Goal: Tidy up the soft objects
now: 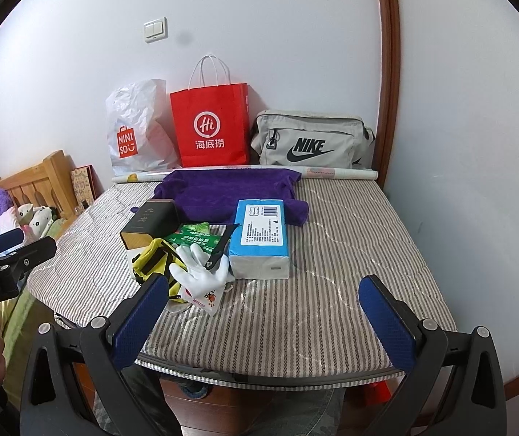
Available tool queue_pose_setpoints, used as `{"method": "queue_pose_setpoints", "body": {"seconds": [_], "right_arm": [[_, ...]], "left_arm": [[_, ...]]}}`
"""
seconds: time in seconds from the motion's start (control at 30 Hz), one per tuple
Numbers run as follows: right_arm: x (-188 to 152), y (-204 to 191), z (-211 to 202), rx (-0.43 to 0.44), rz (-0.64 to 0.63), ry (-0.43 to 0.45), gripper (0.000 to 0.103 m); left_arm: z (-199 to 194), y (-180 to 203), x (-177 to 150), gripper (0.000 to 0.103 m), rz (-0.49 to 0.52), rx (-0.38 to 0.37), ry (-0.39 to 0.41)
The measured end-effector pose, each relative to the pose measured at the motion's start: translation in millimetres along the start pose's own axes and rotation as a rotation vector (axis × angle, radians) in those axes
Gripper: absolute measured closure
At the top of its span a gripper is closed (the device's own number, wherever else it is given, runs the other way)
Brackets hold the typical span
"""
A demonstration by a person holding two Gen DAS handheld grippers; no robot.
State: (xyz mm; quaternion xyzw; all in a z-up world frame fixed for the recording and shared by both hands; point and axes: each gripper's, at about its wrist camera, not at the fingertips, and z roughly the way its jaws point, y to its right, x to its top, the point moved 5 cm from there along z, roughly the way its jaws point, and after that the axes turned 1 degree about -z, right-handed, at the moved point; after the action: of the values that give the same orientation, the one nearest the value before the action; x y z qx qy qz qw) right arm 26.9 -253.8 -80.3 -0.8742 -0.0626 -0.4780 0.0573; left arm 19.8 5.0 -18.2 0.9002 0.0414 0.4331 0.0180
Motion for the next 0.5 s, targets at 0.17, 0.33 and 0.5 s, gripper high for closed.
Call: {"method": "queue_pose_setpoints", "body": {"seconds": [0.17,0.33,0.5], "right_arm": [[0.8,-2.7,-0.9,0.002,-0.006,0.001,0.0],[1.4,-3.7,-0.6,0.003,-0.01,0.0,0.0],[1.3,-5.7,3.7,0.003,-0.019,-0.004,0.0]], "left_arm": [[-0.7,-0.9,0.0,0.0,0.001,0.003,0.0],[-1.2,-1.4,0.3,0.0,0.001,0.006,0.0],[-0.9,-3.7,1.5,0.0,0.002,0.009,-0.005]]}}
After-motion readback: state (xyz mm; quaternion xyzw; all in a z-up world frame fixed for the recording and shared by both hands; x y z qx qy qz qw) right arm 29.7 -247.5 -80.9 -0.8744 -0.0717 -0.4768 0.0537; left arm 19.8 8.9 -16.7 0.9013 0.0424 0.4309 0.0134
